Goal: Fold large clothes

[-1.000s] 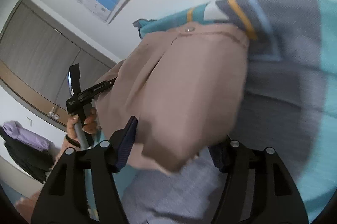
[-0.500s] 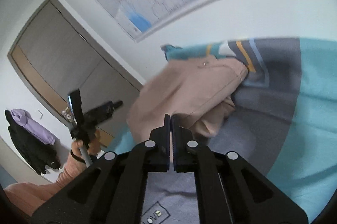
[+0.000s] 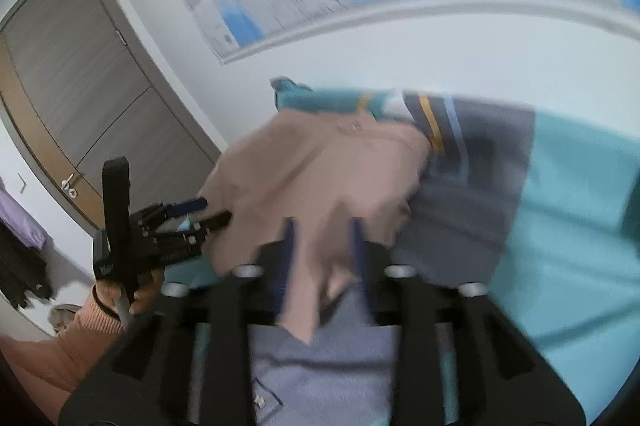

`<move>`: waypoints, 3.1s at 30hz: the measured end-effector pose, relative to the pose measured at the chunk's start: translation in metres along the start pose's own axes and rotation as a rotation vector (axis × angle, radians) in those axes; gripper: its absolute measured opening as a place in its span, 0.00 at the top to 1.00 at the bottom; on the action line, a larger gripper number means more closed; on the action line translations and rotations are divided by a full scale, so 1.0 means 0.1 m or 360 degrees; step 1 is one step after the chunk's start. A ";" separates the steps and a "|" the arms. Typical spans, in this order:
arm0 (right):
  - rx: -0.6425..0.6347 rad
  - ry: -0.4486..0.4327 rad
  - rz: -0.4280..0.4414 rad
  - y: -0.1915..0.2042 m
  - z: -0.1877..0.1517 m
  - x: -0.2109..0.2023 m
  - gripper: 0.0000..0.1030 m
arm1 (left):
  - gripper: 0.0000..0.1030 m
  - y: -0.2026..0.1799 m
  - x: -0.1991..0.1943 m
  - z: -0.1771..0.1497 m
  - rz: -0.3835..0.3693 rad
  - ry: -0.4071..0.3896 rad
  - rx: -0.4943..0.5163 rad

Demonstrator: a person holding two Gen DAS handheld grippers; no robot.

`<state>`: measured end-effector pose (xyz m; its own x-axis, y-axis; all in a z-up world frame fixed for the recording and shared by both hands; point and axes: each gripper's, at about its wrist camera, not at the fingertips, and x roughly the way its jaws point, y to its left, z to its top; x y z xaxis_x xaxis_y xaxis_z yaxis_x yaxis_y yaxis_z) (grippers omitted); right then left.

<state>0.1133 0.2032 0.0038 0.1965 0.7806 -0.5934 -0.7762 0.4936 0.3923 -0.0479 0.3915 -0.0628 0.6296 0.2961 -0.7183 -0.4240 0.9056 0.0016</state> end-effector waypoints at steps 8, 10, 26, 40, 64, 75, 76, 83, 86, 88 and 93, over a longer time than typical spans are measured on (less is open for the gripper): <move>-0.0060 0.0315 -0.0064 0.01 -0.20 0.67 0.69 | 0.31 -0.24 -0.03 -0.06 0.0033 0.0016 0.0019; -0.0006 0.0319 -0.0043 -0.07 -0.25 0.69 0.71 | 0.29 -0.31 -0.07 -0.08 0.0025 0.0009 0.0024; -0.0239 0.0334 -0.0081 0.21 -0.43 0.59 0.69 | 0.19 -0.43 -0.12 -0.15 0.0032 -0.0006 -0.0020; -0.0186 0.0186 -0.0120 0.15 0.00 0.51 0.60 | 0.11 -0.30 -0.13 -0.17 0.0052 0.0031 -0.0107; -0.0495 0.0302 -0.0208 0.40 -0.59 0.62 0.54 | 0.07 -0.19 -0.09 -0.28 0.0067 0.0035 -0.0185; -0.0383 0.0219 -0.0153 0.35 -0.66 0.37 0.46 | 0.11 -0.33 -0.29 -0.35 0.0085 -0.0036 -0.0149; -0.0371 0.0205 -0.0139 0.35 -0.65 0.34 0.46 | 0.11 -0.34 -0.31 -0.36 0.0096 -0.0040 -0.0150; -0.0341 0.0124 -0.0131 0.39 -0.64 0.11 0.41 | 0.07 -0.35 -0.49 -0.41 0.0090 -0.0075 -0.0203; -0.0332 0.0087 -0.0116 0.44 -0.69 0.03 0.35 | 0.07 -0.34 -0.63 -0.47 0.0084 -0.0138 -0.0252; -0.0351 0.0079 -0.0146 0.48 -0.72 0.02 0.35 | 0.07 -0.37 -0.69 -0.51 0.0096 -0.0168 -0.0252; -0.0338 0.0055 -0.0155 0.53 -0.79 -0.02 0.30 | 0.07 -0.43 -0.79 -0.57 0.0100 -0.0193 -0.0251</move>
<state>0.0244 0.1980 -0.0298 0.2588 0.7178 -0.6463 -0.8638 0.4714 0.1776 -0.1164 0.3119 -0.0454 0.6684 0.3934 -0.6312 -0.5555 0.8284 -0.0719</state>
